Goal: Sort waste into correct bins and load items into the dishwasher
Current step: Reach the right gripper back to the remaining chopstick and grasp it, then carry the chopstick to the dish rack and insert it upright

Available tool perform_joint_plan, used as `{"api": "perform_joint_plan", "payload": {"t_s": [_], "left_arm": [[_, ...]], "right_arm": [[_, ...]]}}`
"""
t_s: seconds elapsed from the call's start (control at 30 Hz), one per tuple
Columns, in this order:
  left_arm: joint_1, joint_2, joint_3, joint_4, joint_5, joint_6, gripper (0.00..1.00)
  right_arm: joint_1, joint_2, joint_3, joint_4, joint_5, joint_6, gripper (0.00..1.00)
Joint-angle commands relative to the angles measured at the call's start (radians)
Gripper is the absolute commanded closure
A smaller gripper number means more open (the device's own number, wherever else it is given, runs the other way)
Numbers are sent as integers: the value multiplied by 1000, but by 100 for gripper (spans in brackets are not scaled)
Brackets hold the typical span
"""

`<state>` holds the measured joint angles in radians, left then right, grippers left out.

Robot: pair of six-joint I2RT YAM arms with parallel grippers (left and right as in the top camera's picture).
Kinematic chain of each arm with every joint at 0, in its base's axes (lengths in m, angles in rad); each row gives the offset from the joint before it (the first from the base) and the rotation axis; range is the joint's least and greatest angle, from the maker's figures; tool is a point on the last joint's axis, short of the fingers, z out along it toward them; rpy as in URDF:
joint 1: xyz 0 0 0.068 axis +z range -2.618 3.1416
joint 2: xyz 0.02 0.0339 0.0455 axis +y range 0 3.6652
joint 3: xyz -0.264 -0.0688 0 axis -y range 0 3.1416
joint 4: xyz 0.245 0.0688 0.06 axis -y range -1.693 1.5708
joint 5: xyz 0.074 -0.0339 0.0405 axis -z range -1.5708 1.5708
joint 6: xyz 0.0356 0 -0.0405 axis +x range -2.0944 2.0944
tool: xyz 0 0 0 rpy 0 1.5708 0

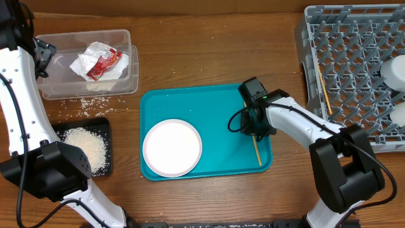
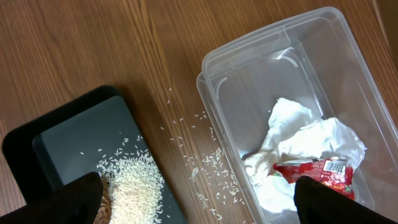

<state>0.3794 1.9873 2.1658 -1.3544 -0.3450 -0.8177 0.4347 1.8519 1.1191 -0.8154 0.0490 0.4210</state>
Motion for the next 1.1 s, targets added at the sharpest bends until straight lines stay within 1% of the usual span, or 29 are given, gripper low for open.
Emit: {"api": "perform_joint_plan", "payload": {"t_s": [0.0, 0.1, 0.13, 0.3, 0.47, 0.5, 0.57, 0.67, 0.73, 0.87, 1.0, 1.07], "left_arm": [[-8, -29, -3, 0, -17, -21, 0], [-8, -29, -3, 0, -16, -20, 0], [-8, -29, -3, 0, -17, -20, 0], [-8, -29, -3, 0, -16, -20, 0], [-8, -29, -3, 0, -16, -20, 0], [-8, -29, -3, 0, -17, -20, 0], [-8, -29, -3, 0, -17, -21, 0], [-8, -29, -3, 0, -17, -20, 0], [-8, -29, -3, 0, -16, -21, 0], [-8, -29, -3, 0, -17, -20, 0], [-8, -29, -3, 0, -16, -20, 0], [-8, -29, -3, 0, -16, -20, 0]], "right_arm": [[4, 11, -23, 2, 7, 13, 82], [4, 11, -6, -16, 35, 25, 94], [4, 11, 5, -27, 40, 26, 96], [1, 11, 103, -121, 32, 26, 96], [-61, 11, 337, -304, 29, 1, 96], [-89, 11, 420, -353, 29, -37, 96], [-133, 11, 528, -403, 29, -88, 96], [-221, 11, 664, -422, 29, -143, 96], [-295, 11, 729, -420, 29, -149, 96], [-454, 11, 785, -381, 28, -156, 96], [-581, 11, 783, -340, 23, -246, 96], [-632, 11, 782, -316, -3, -319, 96]]}}
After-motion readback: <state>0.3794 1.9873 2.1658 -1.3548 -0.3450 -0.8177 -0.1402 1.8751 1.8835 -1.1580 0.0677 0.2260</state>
